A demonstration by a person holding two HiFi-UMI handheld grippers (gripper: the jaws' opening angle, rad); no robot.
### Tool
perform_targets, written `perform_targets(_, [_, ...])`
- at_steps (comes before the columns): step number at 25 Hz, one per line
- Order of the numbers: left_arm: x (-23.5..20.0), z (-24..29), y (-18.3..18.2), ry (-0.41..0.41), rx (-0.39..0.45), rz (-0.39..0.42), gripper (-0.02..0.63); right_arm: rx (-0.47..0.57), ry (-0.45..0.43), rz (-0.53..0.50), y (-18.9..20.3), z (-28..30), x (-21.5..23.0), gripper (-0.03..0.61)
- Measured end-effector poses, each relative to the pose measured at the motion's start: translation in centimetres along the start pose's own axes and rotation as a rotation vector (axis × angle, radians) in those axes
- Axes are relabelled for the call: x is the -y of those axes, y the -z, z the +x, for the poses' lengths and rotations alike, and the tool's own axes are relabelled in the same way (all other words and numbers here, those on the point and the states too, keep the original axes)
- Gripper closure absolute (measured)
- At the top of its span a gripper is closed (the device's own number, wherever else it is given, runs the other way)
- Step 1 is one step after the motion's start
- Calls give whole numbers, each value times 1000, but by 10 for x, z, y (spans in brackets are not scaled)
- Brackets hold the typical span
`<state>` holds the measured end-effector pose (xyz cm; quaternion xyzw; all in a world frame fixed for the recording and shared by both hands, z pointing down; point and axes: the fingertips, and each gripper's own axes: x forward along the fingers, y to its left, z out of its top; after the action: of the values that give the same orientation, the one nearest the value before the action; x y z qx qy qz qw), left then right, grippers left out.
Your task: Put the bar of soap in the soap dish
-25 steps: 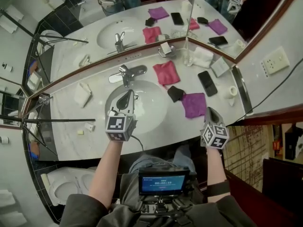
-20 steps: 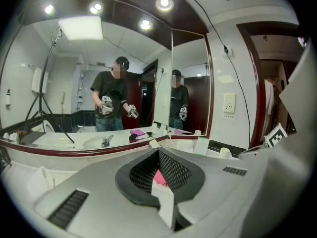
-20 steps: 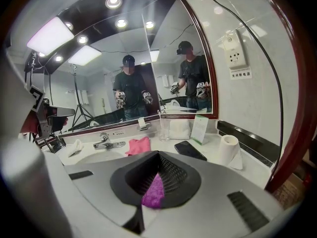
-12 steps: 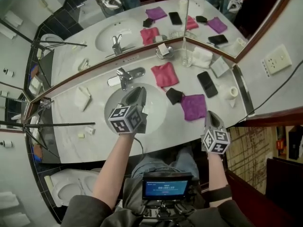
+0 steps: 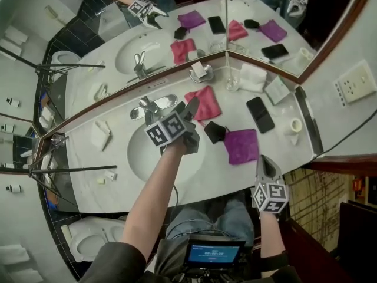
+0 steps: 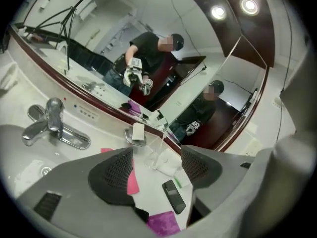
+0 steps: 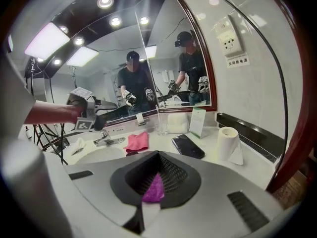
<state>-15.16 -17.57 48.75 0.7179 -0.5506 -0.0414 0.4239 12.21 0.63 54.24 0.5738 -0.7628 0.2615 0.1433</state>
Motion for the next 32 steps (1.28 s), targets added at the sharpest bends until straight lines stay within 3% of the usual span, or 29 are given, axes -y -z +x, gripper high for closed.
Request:
perform_targets(4, [-12, 54, -3, -16, -16, -57, 253, 5, -11, 0, 7, 6, 9, 561])
perform_targets(13, [-46, 143, -13, -97, -33, -101, 247, -36, 20, 32, 35, 3, 31, 560])
perform_targets(23, [-60, 185, -25, -141, -22, -56, 247, -33, 52, 56, 36, -3, 52, 560])
perform_targets(32, [-64, 206, -23, -114, -27, -46, 259, -29, 64, 60, 36, -4, 58, 560])
